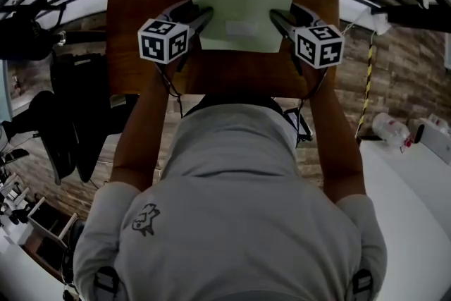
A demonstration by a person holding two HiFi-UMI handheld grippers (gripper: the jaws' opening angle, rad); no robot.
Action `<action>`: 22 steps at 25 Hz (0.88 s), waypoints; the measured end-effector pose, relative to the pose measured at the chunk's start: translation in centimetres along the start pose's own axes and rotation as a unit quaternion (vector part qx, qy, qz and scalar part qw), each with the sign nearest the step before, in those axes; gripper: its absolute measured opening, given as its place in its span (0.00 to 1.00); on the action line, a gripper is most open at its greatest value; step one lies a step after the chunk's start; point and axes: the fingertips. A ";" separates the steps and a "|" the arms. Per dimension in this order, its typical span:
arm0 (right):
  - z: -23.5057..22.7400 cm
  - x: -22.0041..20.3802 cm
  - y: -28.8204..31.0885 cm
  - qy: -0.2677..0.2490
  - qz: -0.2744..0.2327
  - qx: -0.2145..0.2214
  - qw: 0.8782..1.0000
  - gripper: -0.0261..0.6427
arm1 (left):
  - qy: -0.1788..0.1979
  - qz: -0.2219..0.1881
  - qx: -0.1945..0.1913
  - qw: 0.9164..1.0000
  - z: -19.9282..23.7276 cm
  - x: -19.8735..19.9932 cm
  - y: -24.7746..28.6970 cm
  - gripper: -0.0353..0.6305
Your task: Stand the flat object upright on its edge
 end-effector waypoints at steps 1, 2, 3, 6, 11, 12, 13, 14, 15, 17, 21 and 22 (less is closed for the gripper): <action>0.2 0.4 -0.1 -0.010 -0.009 -0.004 1.000 0.40 | 0.010 -0.007 0.001 1.000 0.0 0.5 -0.2 0.40; 0.5 0.8 -0.2 -0.018 -0.018 -0.008 1.000 0.40 | 0.020 -0.015 0.003 1.000 0.0 0.9 -0.3 0.40; 0.6 1.2 -0.2 -0.026 -0.027 -0.012 0.999 0.40 | 0.030 -0.022 0.005 0.999 0.0 1.4 -0.5 0.40; 1.0 2.2 -0.7 -0.045 -0.052 -0.020 0.997 0.40 | 0.051 -0.035 0.006 0.998 -0.3 2.3 -0.8 0.40; 1.3 3.0 -1.0 -0.071 -0.076 -0.032 0.994 0.40 | 0.087 -0.052 0.014 0.995 -0.6 3.4 -1.0 0.40; 1.2 3.1 -1.0 -0.074 -0.078 -0.035 0.994 0.40 | 0.091 -0.056 0.016 0.994 -0.6 3.5 -0.9 0.40; 1.1 3.1 -1.0 -0.075 -0.080 -0.037 0.993 0.40 | 0.094 -0.060 0.017 0.994 -0.6 3.6 -0.9 0.40; 1.0 3.2 -0.9 -0.077 -0.082 -0.039 0.993 0.40 | 0.097 -0.064 0.018 0.993 -0.6 3.7 -0.8 0.40; 1.0 3.3 -0.8 -0.078 -0.085 -0.041 0.992 0.40 | 0.100 -0.070 0.020 0.992 -0.6 3.9 -0.8 0.40; 0.9 3.5 -0.6 -0.081 -0.093 -0.044 0.991 0.40 | 0.111 -0.081 0.025 0.990 -0.5 4.2 -0.8 0.40; 0.6 3.4 -0.2 -0.090 -0.106 -0.055 0.989 0.40 | 0.151 -0.101 0.036 0.983 -0.3 4.7 -0.5 0.40; 0.4 3.4 0.0 -0.092 -0.109 -0.057 0.988 0.40 | 0.161 -0.104 0.038 0.981 -0.2 4.7 -0.3 0.40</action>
Point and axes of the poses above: the fingertips, and each gripper's own axes: y forward along the fingers, z to its left, x out of its top, and after that the axes turned 13 degrees about -z, right-handed
